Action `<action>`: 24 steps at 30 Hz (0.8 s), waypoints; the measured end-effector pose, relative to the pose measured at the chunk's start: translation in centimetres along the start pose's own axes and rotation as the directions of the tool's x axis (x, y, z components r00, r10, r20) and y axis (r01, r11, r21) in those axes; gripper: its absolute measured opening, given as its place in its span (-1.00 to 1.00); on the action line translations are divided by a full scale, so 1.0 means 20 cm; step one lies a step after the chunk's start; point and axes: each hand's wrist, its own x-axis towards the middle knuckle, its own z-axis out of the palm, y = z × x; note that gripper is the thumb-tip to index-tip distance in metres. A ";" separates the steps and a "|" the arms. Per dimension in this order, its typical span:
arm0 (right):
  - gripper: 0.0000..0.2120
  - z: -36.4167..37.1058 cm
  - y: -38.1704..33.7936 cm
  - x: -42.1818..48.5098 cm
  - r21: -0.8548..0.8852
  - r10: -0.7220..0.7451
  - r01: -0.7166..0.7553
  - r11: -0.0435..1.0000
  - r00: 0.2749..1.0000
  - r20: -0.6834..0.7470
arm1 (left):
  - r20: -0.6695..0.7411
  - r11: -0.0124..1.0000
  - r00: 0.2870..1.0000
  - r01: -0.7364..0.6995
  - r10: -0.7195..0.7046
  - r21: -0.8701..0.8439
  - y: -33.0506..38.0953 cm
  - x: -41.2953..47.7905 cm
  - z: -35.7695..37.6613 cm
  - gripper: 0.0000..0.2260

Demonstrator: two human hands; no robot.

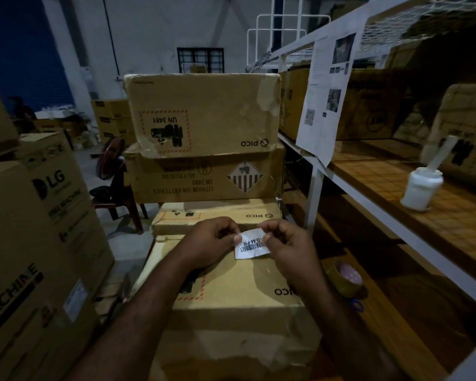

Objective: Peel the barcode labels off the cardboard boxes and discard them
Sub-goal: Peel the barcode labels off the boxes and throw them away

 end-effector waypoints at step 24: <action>-0.92 0.00 -0.02 -0.01 -0.187 -0.004 -0.003 0.982 0.999 -0.036 | -0.015 0.940 1.000 -0.030 0.027 -0.341 -0.01 -0.04 -0.02 -0.86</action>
